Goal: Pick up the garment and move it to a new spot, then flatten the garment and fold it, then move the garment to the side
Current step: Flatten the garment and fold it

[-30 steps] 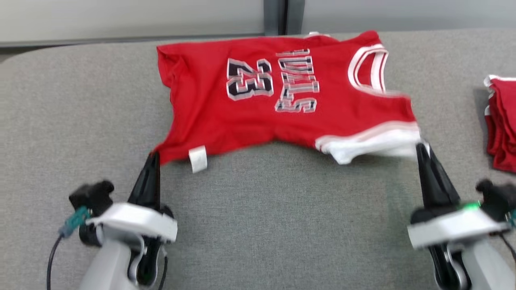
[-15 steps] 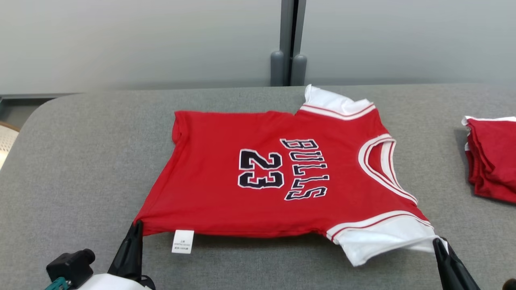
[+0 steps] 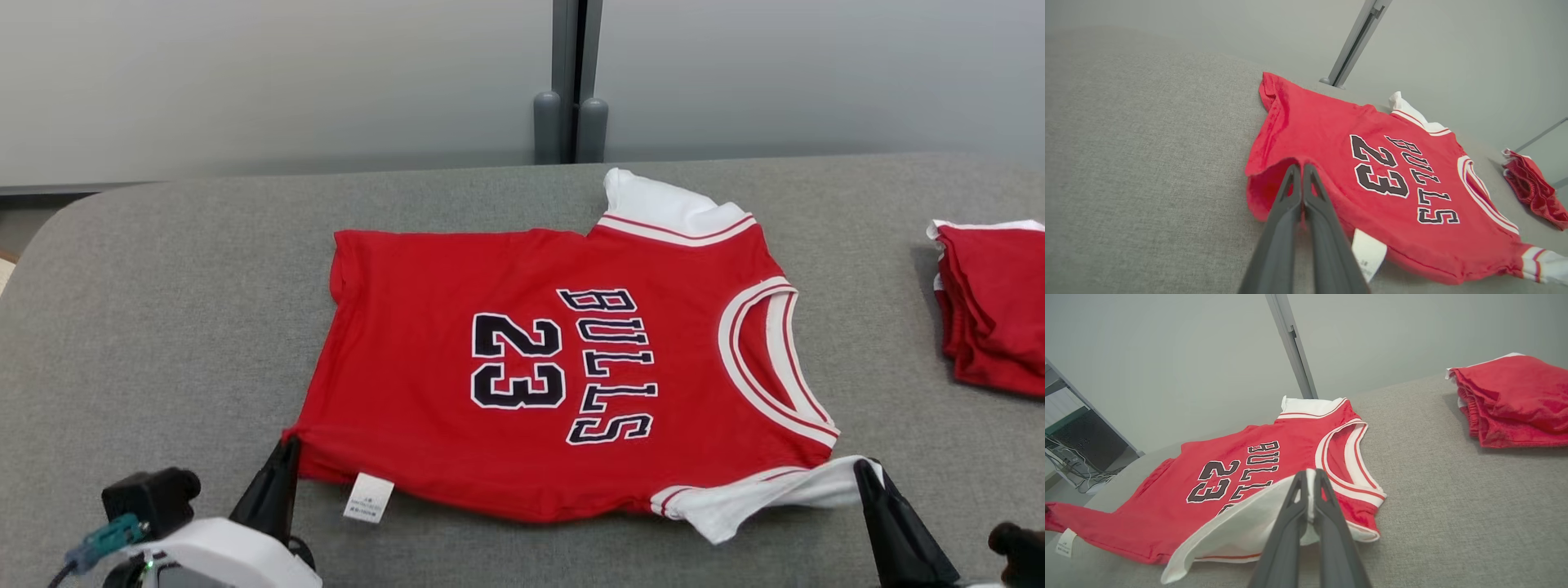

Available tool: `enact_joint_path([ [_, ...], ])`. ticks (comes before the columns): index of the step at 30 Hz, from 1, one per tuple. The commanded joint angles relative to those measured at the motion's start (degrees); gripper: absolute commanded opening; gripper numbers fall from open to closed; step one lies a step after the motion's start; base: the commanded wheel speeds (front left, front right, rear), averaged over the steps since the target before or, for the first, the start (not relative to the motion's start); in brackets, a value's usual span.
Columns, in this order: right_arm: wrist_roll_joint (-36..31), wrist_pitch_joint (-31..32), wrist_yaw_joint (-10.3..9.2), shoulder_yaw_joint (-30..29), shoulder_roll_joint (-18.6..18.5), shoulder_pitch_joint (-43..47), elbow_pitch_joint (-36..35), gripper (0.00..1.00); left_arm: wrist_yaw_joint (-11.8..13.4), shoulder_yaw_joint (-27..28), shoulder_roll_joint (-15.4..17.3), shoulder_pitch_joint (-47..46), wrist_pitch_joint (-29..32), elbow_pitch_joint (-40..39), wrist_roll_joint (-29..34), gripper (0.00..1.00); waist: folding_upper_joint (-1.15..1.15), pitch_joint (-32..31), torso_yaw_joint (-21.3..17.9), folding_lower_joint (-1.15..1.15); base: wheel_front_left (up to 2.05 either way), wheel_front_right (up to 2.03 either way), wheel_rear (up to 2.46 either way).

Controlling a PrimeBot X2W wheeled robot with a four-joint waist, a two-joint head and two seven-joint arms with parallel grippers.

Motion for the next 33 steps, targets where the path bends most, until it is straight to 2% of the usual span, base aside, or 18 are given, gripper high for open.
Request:
enact_joint_path([
  [1,0.28,-0.73,-0.01,-0.21,0.01,-1.91,1.48,0.0,-0.56,-0.13,0.4,-2.05,0.33,1.02,-0.16,0.0,0.0,1.83,0.25,0.0,0.0,0.0,0.0],
  [7,1.22,-3.96,-0.01,1.88,-1.51,-13.34,12.71,0.0,-2.82,-0.57,-0.17,-11.0,1.42,8.8,-1.75,0.0,0.0,7.45,0.27,0.0,0.0,0.0,0.0],
  [11,1.65,-6.35,-0.01,4.45,-3.88,-20.78,18.56,0.0,-4.21,-0.05,-0.06,-15.46,0.77,12.69,-2.59,0.0,0.0,10.1,0.04,0.0,0.0,0.0,0.0],
  [20,3.16,-11.57,-0.01,8.99,-8.96,-33.99,27.8,0.0,-6.53,0.16,-0.4,-20.86,-1.4,18.29,-3.32,0.0,0.0,12.99,0.55,0.0,0.0,0.0,0.0],
  [27,5.21,-15.5,-0.01,12.56,-10.59,-39.79,34.46,0.0,-7.88,-0.28,-1.54,-22.91,-3.37,22.83,-3.71,0.0,0.0,14.29,1.35,0.0,0.0,0.0,0.0],
  [28,5.82,-15.46,-0.01,13.84,-10.5,-40.09,35.41,0.4,-8.25,-0.53,-1.84,-22.97,-3.6,23.45,-3.8,0.32,0.0,14.45,1.44,0.0,0.0,0.0,0.0],
  [29,5.91,-15.8,-0.01,14.6,-10.78,-40.44,36.35,1.0,-8.71,-1.09,-1.83,-22.92,-3.69,24.11,-3.62,0.83,0.0,14.64,1.49,0.0,0.0,0.0,0.0],
  [30,5.94,-16.4,-0.01,15.15,-11.12,-40.9,36.84,1.0,-9.15,-1.55,-1.78,-22.88,-4.13,24.73,-3.28,1.0,0.0,14.78,1.52,0.0,0.0,0.0,0.0],
  [33,4.99,-17.52,-0.01,16.66,-11.2,-41.42,37.65,1.0,-9.58,-1.88,-1.95,-22.3,-5.57,25.63,-2.74,1.0,0.0,14.95,1.46,0.0,0.0,0.0,0.0],
])
